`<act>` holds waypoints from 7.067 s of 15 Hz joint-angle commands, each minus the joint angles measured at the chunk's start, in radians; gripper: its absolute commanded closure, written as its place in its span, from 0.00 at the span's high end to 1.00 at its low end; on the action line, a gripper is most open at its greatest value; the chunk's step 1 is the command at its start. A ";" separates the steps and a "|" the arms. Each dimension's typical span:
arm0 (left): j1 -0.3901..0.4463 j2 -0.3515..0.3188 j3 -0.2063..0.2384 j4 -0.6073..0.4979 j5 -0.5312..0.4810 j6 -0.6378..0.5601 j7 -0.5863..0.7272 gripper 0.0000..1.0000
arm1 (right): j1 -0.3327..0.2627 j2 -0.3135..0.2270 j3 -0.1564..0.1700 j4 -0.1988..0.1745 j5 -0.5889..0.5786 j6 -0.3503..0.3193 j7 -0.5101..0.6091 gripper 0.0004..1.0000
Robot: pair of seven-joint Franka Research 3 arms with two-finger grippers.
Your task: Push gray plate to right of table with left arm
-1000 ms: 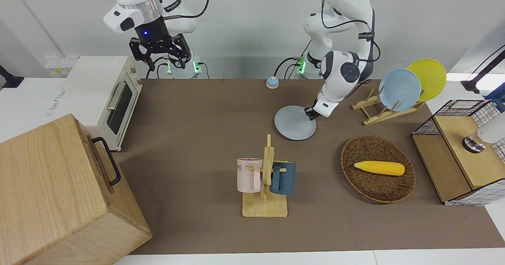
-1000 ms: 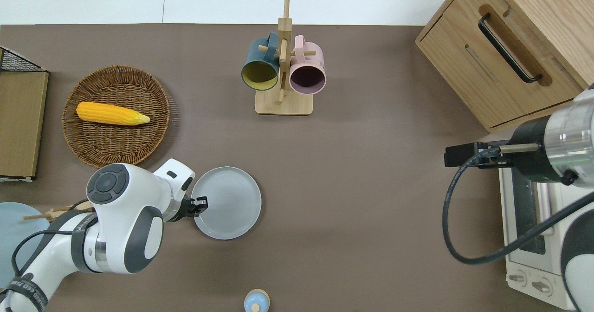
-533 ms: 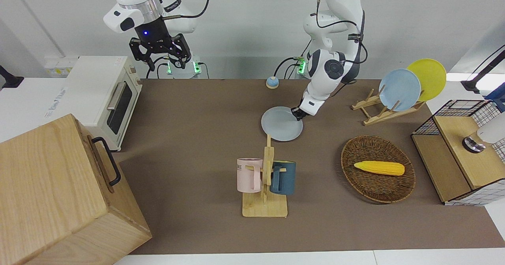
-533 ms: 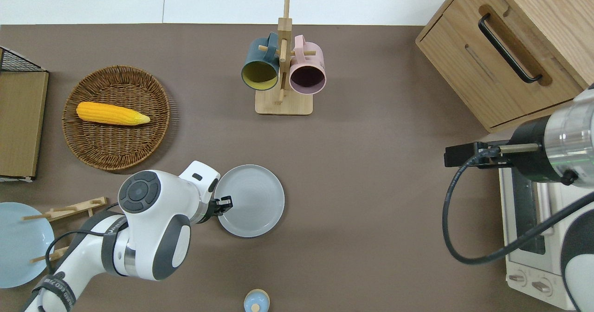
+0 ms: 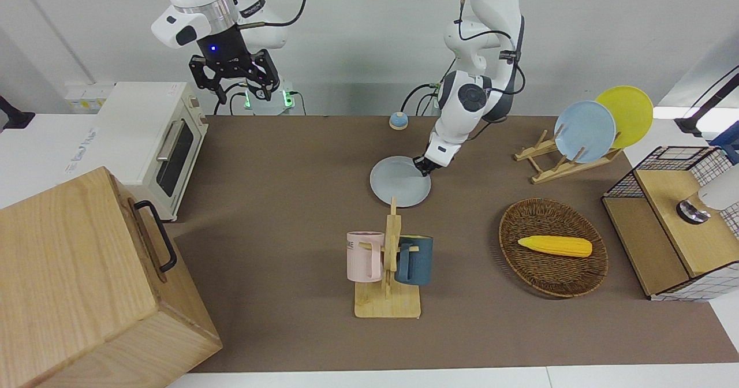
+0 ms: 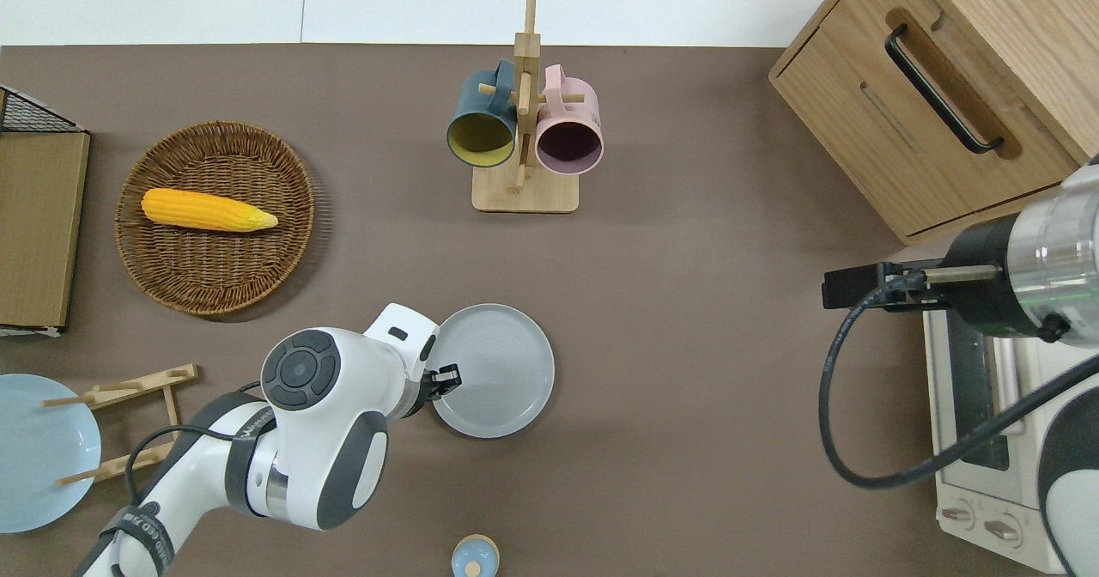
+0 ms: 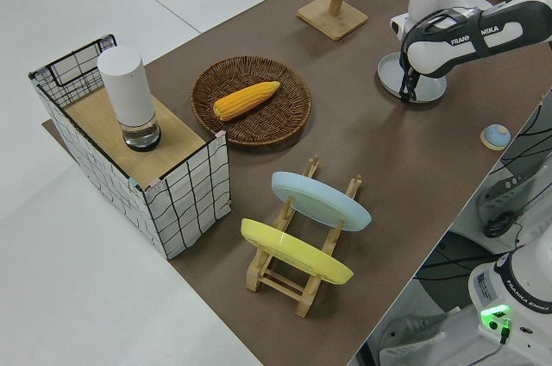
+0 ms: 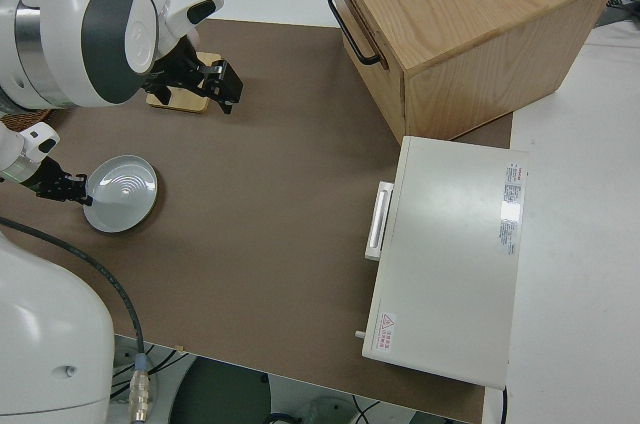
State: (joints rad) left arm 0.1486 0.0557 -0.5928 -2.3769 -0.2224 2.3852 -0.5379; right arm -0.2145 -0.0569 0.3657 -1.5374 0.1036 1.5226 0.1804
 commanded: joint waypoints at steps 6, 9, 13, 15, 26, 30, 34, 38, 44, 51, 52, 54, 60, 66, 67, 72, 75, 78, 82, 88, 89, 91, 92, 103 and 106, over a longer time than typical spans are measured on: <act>-0.084 0.061 -0.047 0.048 -0.008 0.060 -0.114 0.00 | -0.006 0.006 0.004 0.014 0.016 -0.005 0.002 1.00; -0.115 0.072 -0.047 0.056 -0.008 0.081 -0.148 0.00 | -0.006 0.006 0.004 0.014 0.016 -0.005 0.002 1.00; -0.173 0.090 -0.045 0.059 -0.003 0.146 -0.215 0.00 | -0.006 0.006 0.004 0.014 0.016 -0.005 0.002 1.00; -0.207 0.113 -0.044 0.070 0.006 0.180 -0.255 0.00 | -0.006 0.006 0.004 0.014 0.016 -0.005 0.002 1.00; -0.281 0.182 -0.044 0.133 0.156 0.223 -0.434 0.00 | -0.006 0.006 0.004 0.014 0.016 -0.005 0.002 1.00; -0.297 0.242 -0.044 0.177 0.236 0.223 -0.513 0.00 | -0.006 0.006 0.004 0.014 0.016 -0.005 0.002 1.00; -0.307 0.259 -0.039 0.196 0.281 0.223 -0.548 0.06 | -0.006 0.006 0.004 0.014 0.016 -0.005 0.002 1.00; -0.304 0.259 -0.036 0.199 0.284 0.198 -0.545 0.96 | -0.006 0.006 0.004 0.014 0.016 -0.005 0.002 1.00; -0.271 0.204 -0.036 0.260 0.285 0.004 -0.499 0.99 | -0.006 0.006 0.004 0.014 0.016 -0.005 0.002 1.00; -0.189 0.116 -0.035 0.263 0.275 -0.093 -0.292 0.99 | -0.006 0.006 0.004 0.014 0.016 -0.005 0.002 1.00; -0.169 0.104 -0.036 0.262 0.275 -0.110 -0.269 0.99 | -0.006 0.006 0.004 0.014 0.016 -0.005 0.002 1.00; -0.123 0.067 -0.035 0.262 0.275 -0.148 -0.225 0.99 | -0.006 0.006 0.004 0.014 0.016 -0.005 0.002 1.00; -0.025 -0.002 -0.035 0.263 0.279 -0.173 -0.166 0.99 | -0.006 0.006 0.004 0.014 0.016 -0.005 0.002 1.00; -0.001 -0.002 -0.033 0.308 0.275 -0.172 -0.174 0.99 | -0.006 0.006 0.004 0.014 0.016 -0.005 0.002 1.00; 0.006 -0.002 -0.033 0.318 0.275 -0.172 -0.172 0.99 | -0.006 0.006 0.004 0.014 0.016 -0.005 0.002 1.00; 0.026 -0.001 0.025 0.383 0.282 -0.266 -0.076 0.99 | -0.006 0.006 0.004 0.014 0.016 -0.005 0.002 1.00; 0.023 -0.001 0.077 0.421 0.272 -0.306 -0.007 0.99 | -0.006 0.006 0.004 0.014 0.016 -0.005 0.002 1.00; 0.023 -0.001 0.120 0.450 0.272 -0.359 0.045 0.99 | -0.006 0.006 0.004 0.014 0.016 -0.005 0.002 1.00; -0.026 -0.013 0.237 0.479 0.267 -0.420 0.121 0.99 | -0.006 0.006 0.004 0.014 0.016 -0.005 0.002 1.00; -0.189 -0.027 0.487 0.602 0.267 -0.553 0.238 0.99 | -0.006 0.006 0.004 0.014 0.016 -0.005 0.002 1.00; -0.189 -0.027 0.504 0.639 0.265 -0.592 0.265 0.99 | -0.006 0.006 0.004 0.014 0.016 -0.005 0.002 1.00; -0.189 -0.025 0.530 0.689 0.256 -0.639 0.295 0.99 | -0.006 0.006 0.004 0.014 0.016 -0.005 0.002 1.00; -0.189 -0.025 0.533 0.699 0.258 -0.653 0.297 0.99 | -0.006 0.006 0.004 0.014 0.016 -0.005 0.002 1.00; -0.202 -0.048 0.553 0.791 0.253 -0.845 0.303 0.99 | -0.006 0.006 0.004 0.014 0.016 -0.005 0.002 1.00; -0.202 -0.059 0.551 0.789 0.244 -0.891 0.299 0.99 | -0.006 0.006 0.004 0.014 0.016 -0.005 0.002 1.00</act>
State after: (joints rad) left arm -0.0349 0.0124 -0.0587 -1.5975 0.0343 1.5476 -0.2512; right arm -0.2145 -0.0569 0.3657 -1.5374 0.1036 1.5226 0.1804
